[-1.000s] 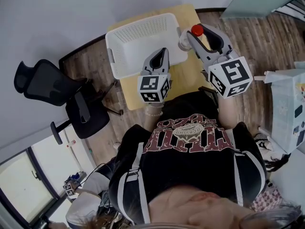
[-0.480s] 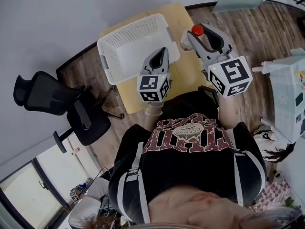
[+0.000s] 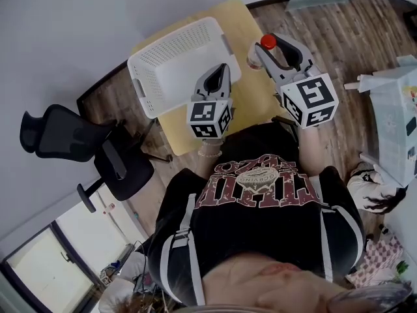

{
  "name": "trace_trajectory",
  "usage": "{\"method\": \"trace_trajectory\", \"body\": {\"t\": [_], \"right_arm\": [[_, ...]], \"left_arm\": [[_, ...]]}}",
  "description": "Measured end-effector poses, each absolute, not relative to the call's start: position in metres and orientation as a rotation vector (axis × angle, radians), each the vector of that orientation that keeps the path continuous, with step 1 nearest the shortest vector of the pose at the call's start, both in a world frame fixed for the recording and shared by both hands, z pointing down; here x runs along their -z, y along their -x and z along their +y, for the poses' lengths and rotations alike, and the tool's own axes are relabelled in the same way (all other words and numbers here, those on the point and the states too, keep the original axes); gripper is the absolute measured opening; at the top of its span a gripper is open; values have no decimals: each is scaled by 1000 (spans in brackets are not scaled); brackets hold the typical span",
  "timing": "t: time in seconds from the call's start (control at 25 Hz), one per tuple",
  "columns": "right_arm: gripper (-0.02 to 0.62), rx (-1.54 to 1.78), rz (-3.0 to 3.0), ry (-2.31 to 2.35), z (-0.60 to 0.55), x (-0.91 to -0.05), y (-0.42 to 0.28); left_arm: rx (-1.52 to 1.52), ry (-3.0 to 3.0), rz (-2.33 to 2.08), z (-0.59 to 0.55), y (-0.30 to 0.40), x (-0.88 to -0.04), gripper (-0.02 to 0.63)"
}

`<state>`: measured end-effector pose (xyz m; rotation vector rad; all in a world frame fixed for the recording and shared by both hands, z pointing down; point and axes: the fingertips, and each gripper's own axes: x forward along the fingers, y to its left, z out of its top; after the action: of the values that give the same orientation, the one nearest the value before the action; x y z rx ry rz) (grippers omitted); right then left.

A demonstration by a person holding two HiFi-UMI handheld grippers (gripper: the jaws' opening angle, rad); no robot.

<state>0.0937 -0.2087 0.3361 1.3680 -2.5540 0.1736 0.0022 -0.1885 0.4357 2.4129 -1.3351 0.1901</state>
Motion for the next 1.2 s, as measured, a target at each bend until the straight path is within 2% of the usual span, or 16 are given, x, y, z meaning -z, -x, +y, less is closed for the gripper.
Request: {"method": "trace_trajectory", "body": {"t": [1.2], "right_arm": [[160, -281, -2503, -1256, -216, -433, -91]], "left_arm": [[-212, -2384, -1403, -183, 5, -435, 46]]}}
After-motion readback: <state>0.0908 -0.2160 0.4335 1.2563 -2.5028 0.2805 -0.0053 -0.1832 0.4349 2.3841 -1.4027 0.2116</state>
